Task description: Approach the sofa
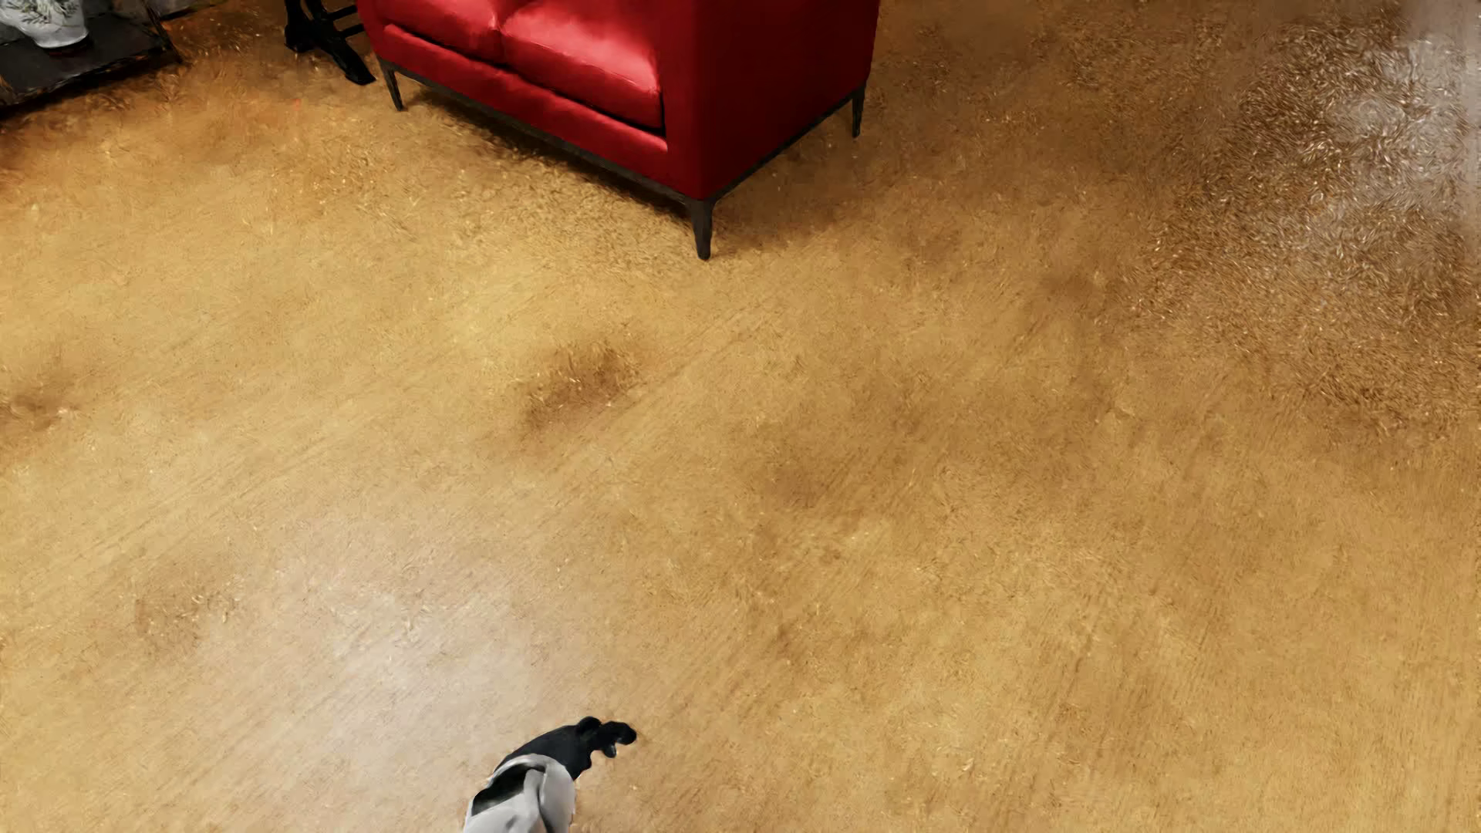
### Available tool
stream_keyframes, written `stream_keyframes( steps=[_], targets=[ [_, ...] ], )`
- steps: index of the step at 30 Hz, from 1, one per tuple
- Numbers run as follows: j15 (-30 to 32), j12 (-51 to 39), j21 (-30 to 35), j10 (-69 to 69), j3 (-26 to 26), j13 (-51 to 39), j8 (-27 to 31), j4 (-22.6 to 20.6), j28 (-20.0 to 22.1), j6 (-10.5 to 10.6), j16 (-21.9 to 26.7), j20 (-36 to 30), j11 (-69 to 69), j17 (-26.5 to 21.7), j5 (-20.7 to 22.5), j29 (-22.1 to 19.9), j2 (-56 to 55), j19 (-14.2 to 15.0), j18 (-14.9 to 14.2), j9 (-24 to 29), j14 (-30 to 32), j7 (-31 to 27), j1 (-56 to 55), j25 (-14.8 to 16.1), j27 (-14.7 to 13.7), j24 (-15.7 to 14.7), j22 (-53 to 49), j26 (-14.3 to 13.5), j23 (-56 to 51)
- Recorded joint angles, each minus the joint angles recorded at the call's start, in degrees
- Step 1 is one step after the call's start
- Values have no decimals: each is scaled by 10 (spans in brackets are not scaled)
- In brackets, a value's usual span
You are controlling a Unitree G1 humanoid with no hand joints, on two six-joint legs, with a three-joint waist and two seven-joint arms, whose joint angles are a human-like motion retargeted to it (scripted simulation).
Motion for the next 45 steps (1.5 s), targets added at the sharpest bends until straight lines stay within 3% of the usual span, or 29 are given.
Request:
stream_keyframes(
  steps=[5, 11, 12, 14, 16, 19, 20, 22, 24, 25, 26, 27, 28, 29, 30, 31, 32, 33, 34, 35, 36, 38, 41, 42, 43, 44, 45],
  targets=[
    [31, 47, 50, -19, 3, -33, -3, 25, 52, 2, -12, 58, -69, -8, 31, 10, 37, 2, -9, -6, 7, 12, 20, -23, -13, -41, -27, 4, -9],
    [12, 103, 67, -16, 5, -39, 5, 32, -26, 0, -25, -27, -35, -6, 36, 0, 20, -11, -17, -6, 7, 15, 19, -3, -24, -17, 54, 24, -30],
    [8, 111, 66, -14, 5, -36, 3, 32, -33, 0, -31, -23, -29, -8, 34, 3, 17, -13, -18, -6, 8, 12, 16, -2, -24, -32, 68, 31, -32],
    [-1, 131, 64, -12, 6, -37, -2, 29, -2, -1, -50, 29, -13, -7, 31, 7, 8, -17, -23, -4, 9, 4, 11, -4, -19, -98, 63, 51, -28],
    [-16, 145, 62, -4, 7, -32, -8, 25, 18, -3, -32, 10, 21, -12, 22, 11, -7, -23, -30, -1, 9, -9, 2, -3, -18, -85, 47, 30, -27],
    [-25, 126, 63, 13, 7, -24, -4, 13, -7, -9, 0, -35, 121, -14, 5, 8, -51, -11, -47, 4, 12, -45, -18, 0, -13, -48, 44, 16, -29],
    [-20, 110, 62, 18, 5, -23, 25, 9, -17, -10, 10, -46, 162, -13, 7, 6, -71, 11, -54, 6, 16, -64, -27, 5, -11, -40, 49, 17, -29],
    [-15, 68, 51, 27, 1, -19, 165, 1, -26, -11, 24, -55, 229, -10, 67, -19, -98, 73, -73, 8, 25, -112, -47, 19, -13, -29, 61, 27, -37],
    [-59, 28, 49, 35, 0, -20, 344, -1, -20, -8, 36, -49, 229, -5, 179, -30, -53, 75, -101, 9, 37, -175, -75, 30, -14, -24, 54, 31, -41],
    [-91, 6, 51, 32, -2, -17, 410, -3, -13, -5, 41, -44, 207, -2, 209, -27, -18, 76, -120, 10, 47, -218, -89, 33, -13, -24, 46, 30, -44],
    [-116, -21, 53, 27, -4, -6, 412, -8, -6, -4, 44, -43, 189, -1, 211, -21, -6, 76, -146, 13, 57, -265, -105, 36, -16, -25, 39, 26, -50],
    [-133, -49, 58, 20, -5, 3, 342, -19, -3, -5, 46, -47, 173, 3, 201, -15, -4, 4, -163, 15, 68, -312, -122, 38, -18, -26, 29, 18, -56],
    [-142, -78, 62, 1, -9, 8, 267, -35, -4, -5, 51, -58, 156, 8, 192, -8, -6, -41, -164, 18, 85, -361, -134, 39, -19, -22, 16, 10, -56],
    [-135, -101, 73, -21, -14, 9, 211, -34, 3, -2, 52, -62, 148, 10, 193, -4, -15, -63, -167, 23, 97, -387, -153, 38, -20, -22, -3, 3, -54],
    [-124, -111, 89, -34, -18, 8, 156, -6, 19, 6, 44, -59, 141, 4, 188, 1, -25, -75, -156, 29, 92, -358, -182, 33, -19, -26, -25, -1, -49],
    [-110, -107, 107, -47, -21, 6, 100, 37, 39, 18, 32, -51, 127, -7, 178, 7, -32, -82, -98, 34, 78, -258, -202, 24, -15, -33, -48, -6, -39],
    [-96, -96, 118, -67, -23, 3, 44, 93, 57, 32, 18, -43, 110, -17, 168, 11, -35, -87, -49, 37, 43, -112, -205, 19, -10, -44, -66, -11, -25],
    [-79, -80, 121, -73, -25, 0, -11, 152, 64, 44, 6, -43, 89, -25, 157, 13, -36, -92, -60, 36, 33, 70, -193, 18, 0, -54, -78, -17, -10],
    [-60, -62, 121, -57, -23, -4, -58, 189, 59, 52, -1, -53, 64, -32, 144, 14, -33, -96, -33, 35, 39, 198, -173, 16, 11, -58, -81, -19, 7],
    [-42, -44, 122, -30, -19, -7, -101, 212, 48, 57, 0, -71, 37, -39, 130, 15, -25, -99, -15, 32, 46, 279, -147, 13, 20, -54, -79, -21, 23],
    [-26, -26, 123, 16, -12, -6, -142, 224, 34, 57, 8, -91, 13, -44, 114, 13, -14, -101, 1, 30, 46, 294, -132, 10, 25, -46, -71, -20, 34],
    [-1, 7, 126, 129, 3, 0, -214, 241, 12, 52, 32, -112, -19, -52, 81, 8, 7, -102, 4, 28, 40, 244, -114, 5, 21, -41, -40, -4, 36],
    [34, 71, 120, 200, 13, 5, -307, 282, 45, 50, 62, -29, -42, -62, 33, -23, 22, -101, 30, 19, 23, 221, -39, 19, -2, -87, 18, 47, 6],
    [45, 92, 117, 187, 12, 3, -337, 302, 68, 52, 69, 22, -48, -63, 19, -33, 26, -100, 50, 14, 16, 253, 6, 28, -7, -115, 34, 66, -7],
    [57, 112, 113, 159, 7, -1, -367, 326, 84, 54, 77, 66, -51, -63, 4, -41, 31, -97, 69, 9, 8, 323, 64, 41, -13, -137, 45, 78, -19],
    [71, 128, 110, 124, -1, -4, -399, 343, 86, 57, 87, 93, -56, -64, -13, -48, 35, -93, 90, 4, 2, 421, 130, 53, -19, -148, 51, 81, -32],
    [85, 140, 98, 89, -8, -6, -431, 345, 77, 59, 98, 99, -55, -66, -36, -56, 40, -90, 80, 0, 9, 521, 190, 67, -28, -147, 52, 80, -41]
  ],
)
